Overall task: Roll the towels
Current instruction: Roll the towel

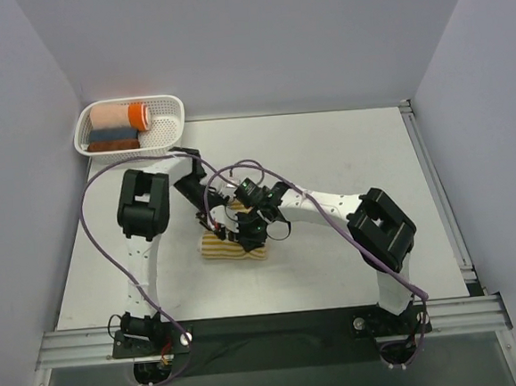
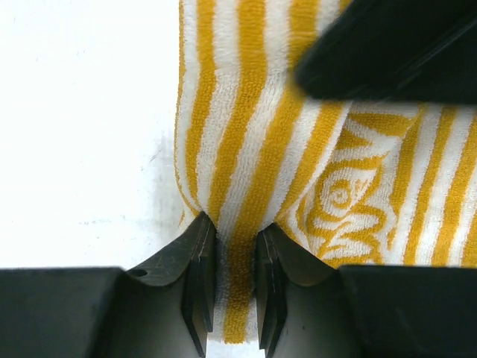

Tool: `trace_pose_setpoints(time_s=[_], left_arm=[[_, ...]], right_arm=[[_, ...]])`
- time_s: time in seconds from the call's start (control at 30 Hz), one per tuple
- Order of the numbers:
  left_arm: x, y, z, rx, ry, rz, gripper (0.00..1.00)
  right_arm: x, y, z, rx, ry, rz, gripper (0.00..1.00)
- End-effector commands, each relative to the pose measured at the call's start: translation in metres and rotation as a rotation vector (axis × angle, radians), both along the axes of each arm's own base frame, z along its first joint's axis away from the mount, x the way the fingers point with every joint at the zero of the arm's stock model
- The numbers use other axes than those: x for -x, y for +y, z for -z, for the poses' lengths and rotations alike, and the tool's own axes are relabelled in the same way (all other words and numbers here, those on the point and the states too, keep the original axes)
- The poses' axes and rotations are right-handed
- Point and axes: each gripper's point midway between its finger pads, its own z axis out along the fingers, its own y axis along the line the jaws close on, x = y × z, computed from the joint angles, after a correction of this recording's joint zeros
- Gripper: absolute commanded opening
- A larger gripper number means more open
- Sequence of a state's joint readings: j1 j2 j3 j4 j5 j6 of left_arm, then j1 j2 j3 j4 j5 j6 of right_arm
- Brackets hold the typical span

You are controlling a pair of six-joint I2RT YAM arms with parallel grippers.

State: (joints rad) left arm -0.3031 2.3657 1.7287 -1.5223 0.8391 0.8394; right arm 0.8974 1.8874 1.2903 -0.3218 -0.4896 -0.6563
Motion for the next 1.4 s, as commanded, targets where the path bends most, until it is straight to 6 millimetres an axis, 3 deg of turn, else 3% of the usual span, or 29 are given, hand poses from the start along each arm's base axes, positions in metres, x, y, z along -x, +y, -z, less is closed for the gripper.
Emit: trace_pose_setpoints(time_s=[0.0, 0.07, 0.17, 0.33, 0.37, 0.4, 0.47, 0.53, 0.57, 0.67, 0.7, 0.77, 0.83, 1.03, 1.07, 1.1, 1.23, 1.37], left_arm=[[-0.065, 0.043, -0.028, 0.084, -0.268, -0.098, 0.63], [-0.078, 0.051, -0.047, 0.135, -0.305, -0.157, 0.66], [-0.1, 0.09, -0.076, 0.167, -0.371, -0.288, 0.68], [-0.116, 0.124, -0.118, 0.238, -0.53, -0.406, 0.68], [-0.113, 0.125, -0.135, 0.26, -0.59, -0.404, 0.69], [-0.11, 0.127, -0.141, 0.264, -0.627, -0.393, 0.69], [-0.101, 0.128, -0.151, 0.257, -0.745, -0.359, 0.7], [-0.092, 0.126, -0.154, 0.248, -0.809, -0.356, 0.72], [-0.073, 0.122, -0.155, 0.25, -0.83, -0.346, 0.73], [-0.06, 0.116, -0.159, 0.227, -0.964, -0.296, 0.76], [-0.054, 0.112, -0.145, 0.222, -0.979, -0.281, 0.76], [-0.037, 0.099, -0.14, 0.2, -1.046, -0.194, 0.79], [-0.022, 0.091, -0.117, 0.176, -1.071, -0.117, 0.79], [0.019, 0.04, -0.081, 0.178, -1.182, 0.148, 0.81], [0.012, 0.036, -0.083, 0.16, -1.246, 0.164, 0.82], [0.019, 0.023, -0.081, 0.182, -1.259, 0.205, 0.82], [0.033, 0.003, -0.069, 0.225, -1.289, 0.278, 0.82], [0.039, -0.008, -0.055, 0.236, -1.314, 0.36, 0.83]], right_arm=[[0.046, -0.048, 0.039, 0.208, 0.261, -0.024, 0.0], [0.045, -0.043, 0.037, 0.192, 0.327, -0.008, 0.0], [0.044, -0.037, 0.036, 0.166, 0.419, 0.018, 0.0], [0.045, -0.029, 0.035, 0.144, 0.581, 0.045, 0.0], [0.046, -0.027, 0.032, 0.123, 0.622, 0.051, 0.0], [0.045, -0.028, 0.036, 0.125, 0.663, 0.069, 0.0], [0.045, -0.022, 0.027, 0.088, 0.736, 0.065, 0.0], [0.044, -0.022, 0.029, 0.085, 0.798, 0.08, 0.0], [0.04, -0.017, 0.027, 0.067, 0.8, 0.074, 0.0], [0.039, -0.008, 0.026, 0.031, 0.838, 0.064, 0.0], [0.037, -0.004, 0.026, 0.017, 0.851, 0.061, 0.0], [0.037, 0.0, 0.027, 0.011, 0.866, 0.057, 0.0], [0.037, 0.001, 0.031, 0.019, 0.879, 0.062, 0.0], [0.039, -0.004, 0.042, 0.052, 0.923, 0.088, 0.0], [0.038, -0.005, 0.043, 0.057, 0.926, 0.092, 0.0], [0.04, -0.007, 0.046, 0.07, 0.939, 0.096, 0.0], [0.041, -0.008, 0.049, 0.096, 0.97, 0.103, 0.0], [0.039, -0.007, 0.052, 0.115, 0.998, 0.127, 0.0]])
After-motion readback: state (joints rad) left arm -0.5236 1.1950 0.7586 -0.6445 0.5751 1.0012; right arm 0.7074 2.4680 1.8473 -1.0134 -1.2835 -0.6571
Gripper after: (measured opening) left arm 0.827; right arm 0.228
